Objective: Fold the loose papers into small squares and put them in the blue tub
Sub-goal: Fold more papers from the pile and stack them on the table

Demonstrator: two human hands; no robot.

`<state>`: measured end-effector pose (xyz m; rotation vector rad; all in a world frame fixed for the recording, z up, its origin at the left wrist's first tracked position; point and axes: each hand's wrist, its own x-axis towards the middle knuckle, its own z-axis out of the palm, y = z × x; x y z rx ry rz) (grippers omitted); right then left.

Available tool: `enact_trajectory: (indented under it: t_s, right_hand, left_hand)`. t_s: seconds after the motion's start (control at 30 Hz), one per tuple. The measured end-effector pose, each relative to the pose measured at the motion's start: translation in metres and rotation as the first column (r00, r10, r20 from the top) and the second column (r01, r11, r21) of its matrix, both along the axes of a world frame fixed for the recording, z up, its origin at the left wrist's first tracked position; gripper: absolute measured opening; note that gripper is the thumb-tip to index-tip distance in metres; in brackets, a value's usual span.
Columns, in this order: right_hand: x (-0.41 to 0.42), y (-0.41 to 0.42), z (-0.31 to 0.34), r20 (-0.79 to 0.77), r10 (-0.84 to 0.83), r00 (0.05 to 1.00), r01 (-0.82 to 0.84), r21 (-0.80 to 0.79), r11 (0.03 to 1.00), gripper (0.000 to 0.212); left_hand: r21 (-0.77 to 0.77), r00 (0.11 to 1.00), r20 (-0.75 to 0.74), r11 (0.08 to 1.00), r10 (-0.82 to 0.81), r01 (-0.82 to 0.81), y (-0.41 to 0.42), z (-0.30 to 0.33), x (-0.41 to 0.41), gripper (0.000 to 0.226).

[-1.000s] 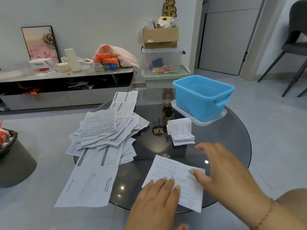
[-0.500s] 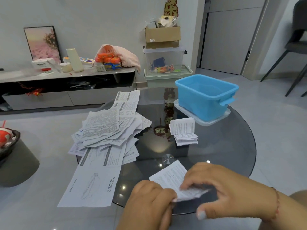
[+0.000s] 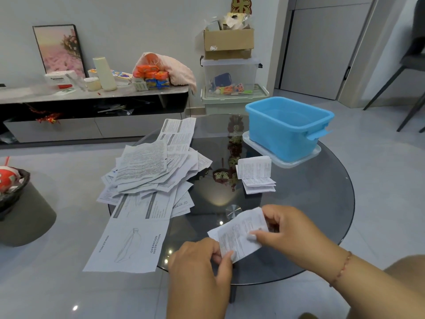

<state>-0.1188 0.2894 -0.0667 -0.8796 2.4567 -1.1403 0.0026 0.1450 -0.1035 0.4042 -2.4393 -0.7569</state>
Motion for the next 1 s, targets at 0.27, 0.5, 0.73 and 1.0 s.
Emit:
enact_trajectory:
  t_s: [0.27, 0.5, 0.73, 1.0]
  right_hand:
    - [0.005, -0.011, 0.005, -0.194, -0.061, 0.979, 0.096, 0.179, 0.979, 0.043]
    - [0.006, -0.012, 0.005, -0.279, -0.007, 0.960, 0.071, 0.218, 0.973, 0.042]
    - [0.009, -0.006, -0.004, -0.309, 0.061, 0.949, 0.003, 0.201, 0.980, 0.052]
    - [0.004, -0.011, 0.000, -0.181, 0.052, 0.982, 0.001, 0.282, 0.960, 0.069]
  left_hand:
    - [0.130, 0.993, 0.080, 0.987, 0.084, -0.094, 0.007, 0.013, 0.000, 0.051]
    - [-0.243, 0.976, -0.105, 0.956, -0.193, 0.163, -0.012, -0.004, -0.005, 0.021]
    - [-0.496, 0.964, -0.096, 0.852, -0.249, 0.170, -0.003, -0.012, -0.001, 0.023]
    - [-0.556, 0.974, -0.055, 0.817, -0.218, 0.152, 0.001, -0.010, 0.003, 0.016]
